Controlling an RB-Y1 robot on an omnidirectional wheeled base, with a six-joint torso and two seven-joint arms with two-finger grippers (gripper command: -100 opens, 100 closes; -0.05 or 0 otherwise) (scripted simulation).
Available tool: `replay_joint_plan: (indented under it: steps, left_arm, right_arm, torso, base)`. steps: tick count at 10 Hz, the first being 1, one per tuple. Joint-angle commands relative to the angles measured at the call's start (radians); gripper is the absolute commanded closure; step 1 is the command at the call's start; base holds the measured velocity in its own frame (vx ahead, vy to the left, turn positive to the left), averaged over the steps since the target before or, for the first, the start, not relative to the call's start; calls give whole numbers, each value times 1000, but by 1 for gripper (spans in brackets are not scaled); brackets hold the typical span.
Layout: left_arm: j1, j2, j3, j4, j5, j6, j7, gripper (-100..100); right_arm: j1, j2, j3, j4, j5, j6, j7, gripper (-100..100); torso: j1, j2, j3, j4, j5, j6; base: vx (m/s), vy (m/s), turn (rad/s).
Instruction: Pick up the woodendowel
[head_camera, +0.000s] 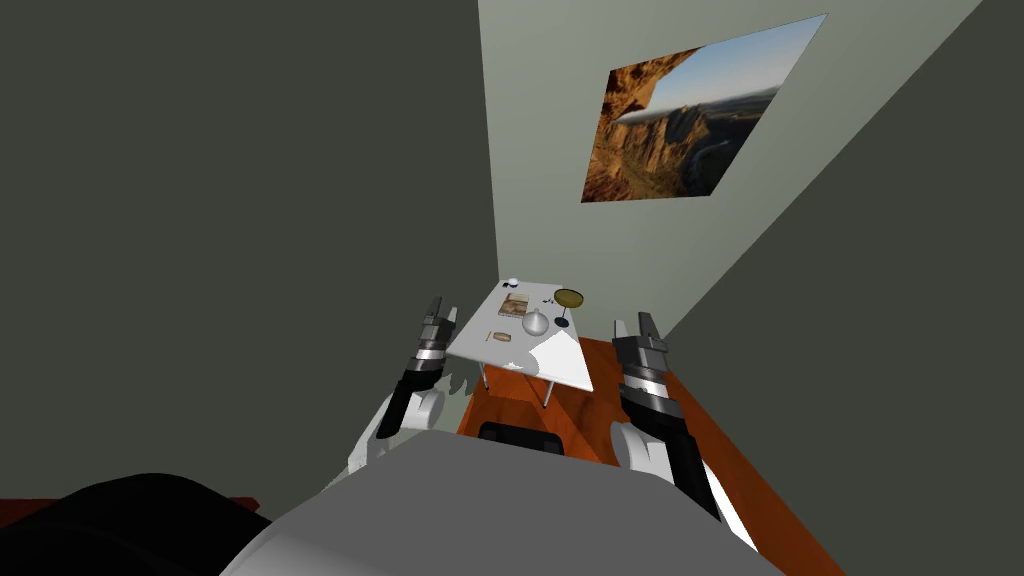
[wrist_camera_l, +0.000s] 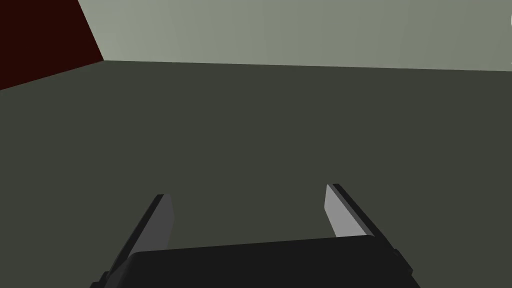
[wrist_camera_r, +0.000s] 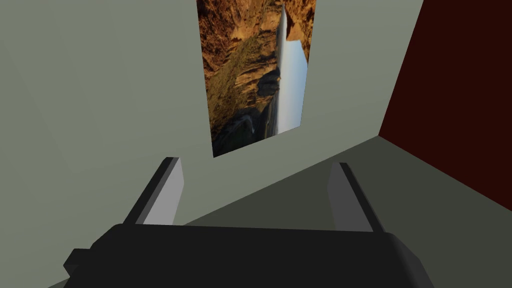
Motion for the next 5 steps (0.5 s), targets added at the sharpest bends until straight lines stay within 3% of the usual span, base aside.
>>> replay_joint_plan:
  steps: [1,5]
  left_arm:
    - [-34,9,-7,22,-6,50,-6,-100]
    - [-74,18,-16,49,-12,149,-12,-100]
  right_arm:
    - [0,0,0,0,0,0,0,0]
    - [0,0,0,0,0,0,0,0]
  torso:
    - [0,0,0,0,0,0]
    - [0,0,0,0,0,0]
  base:
    - [-17,22,-107]
    - [-12,18,-38]
